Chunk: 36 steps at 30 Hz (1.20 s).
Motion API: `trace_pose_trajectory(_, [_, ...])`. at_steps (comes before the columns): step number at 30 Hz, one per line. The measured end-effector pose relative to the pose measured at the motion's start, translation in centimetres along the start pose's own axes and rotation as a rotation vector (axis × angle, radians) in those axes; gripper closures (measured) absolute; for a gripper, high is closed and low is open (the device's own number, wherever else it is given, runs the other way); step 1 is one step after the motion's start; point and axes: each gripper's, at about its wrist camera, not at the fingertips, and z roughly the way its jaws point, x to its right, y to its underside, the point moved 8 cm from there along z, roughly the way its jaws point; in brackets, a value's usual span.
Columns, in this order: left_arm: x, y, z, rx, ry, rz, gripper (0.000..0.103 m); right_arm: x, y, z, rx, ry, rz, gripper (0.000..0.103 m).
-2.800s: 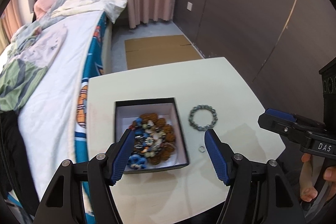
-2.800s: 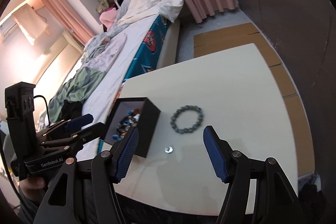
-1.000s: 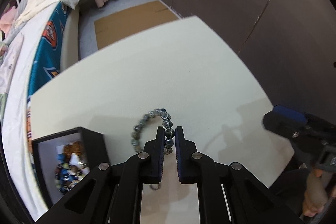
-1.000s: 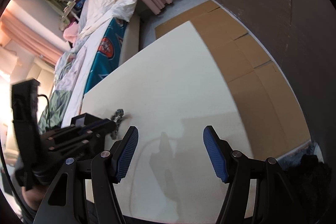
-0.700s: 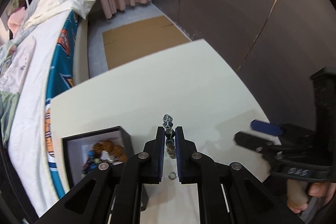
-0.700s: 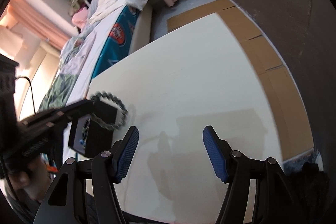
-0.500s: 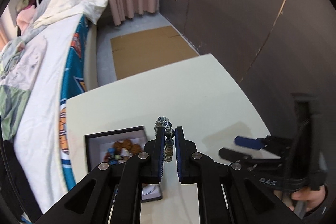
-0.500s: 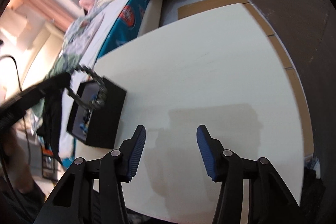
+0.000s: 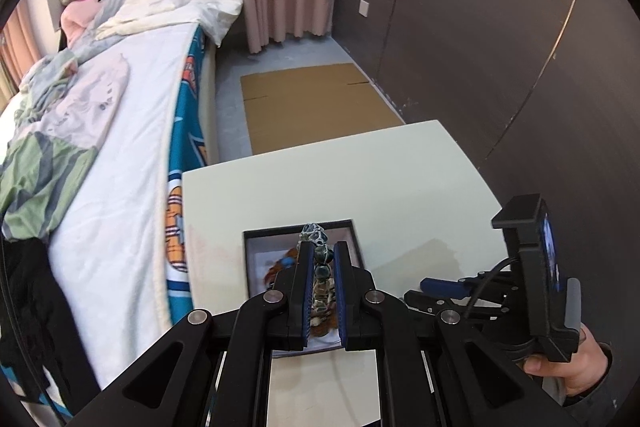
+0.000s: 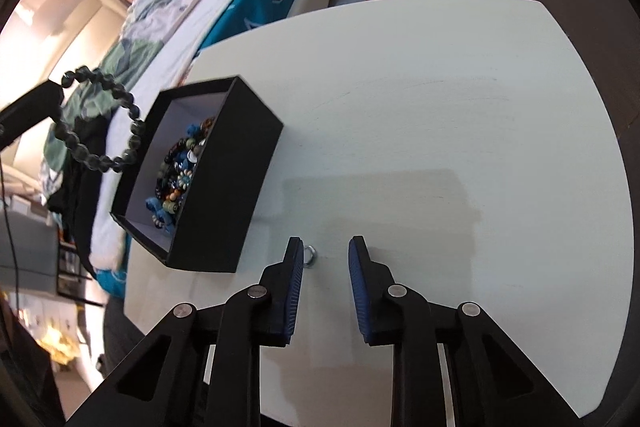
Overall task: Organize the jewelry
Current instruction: 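Grasp the small silver ring with the right tool and drop it into the box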
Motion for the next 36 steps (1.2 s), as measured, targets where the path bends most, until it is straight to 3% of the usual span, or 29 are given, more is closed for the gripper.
trace_pose_trajectory(6, [-1.5,0.4,-0.2,-0.002,-0.003,-0.020,0.093,-1.5,0.0,1.0,-0.022,0.054,-0.058,0.079])
trace_pose_trajectory(9, [-2.0,0.6,-0.1,-0.006,-0.001,-0.025,0.093,-1.7,0.1,1.0,-0.013,0.128,-0.105,0.089])
trace_pose_trajectory(14, [-1.8,0.6,0.5,-0.012,0.016,-0.031,0.093,-1.5,0.3,0.3,-0.008,0.153,-0.119,0.090])
trace_pose_trajectory(23, [-0.8,-0.1,1.4,-0.020,0.088,-0.062,0.092,-1.5,-0.5,-4.5,0.103,0.098,-0.065,0.090])
trace_pose_trajectory(27, [-1.1,0.3,1.0,-0.026,0.072,-0.053,0.090,-2.1,-0.9,-5.6,0.135,0.083,-0.056,0.090])
trace_pose_trajectory(30, [-1.8,0.9,0.3,-0.023,0.048,-0.048,0.076,-2.8,-1.4,-6.1,0.161,0.068,-0.046,0.090])
trace_pose_trajectory(32, [-2.5,1.3,-0.5,-0.007,0.042,-0.053,0.057,-3.3,-1.8,-6.5,0.180,0.061,-0.041,0.090])
trace_pose_trajectory(34, [-3.0,1.6,-1.2,0.011,0.037,-0.055,0.048,-3.9,-2.1,-7.1,0.203,0.046,-0.034,0.090])
trace_pose_trajectory(36, [-3.5,1.9,-2.0,0.025,0.031,-0.052,0.047,-4.5,-2.5,-7.7,0.228,0.029,-0.033,0.090])
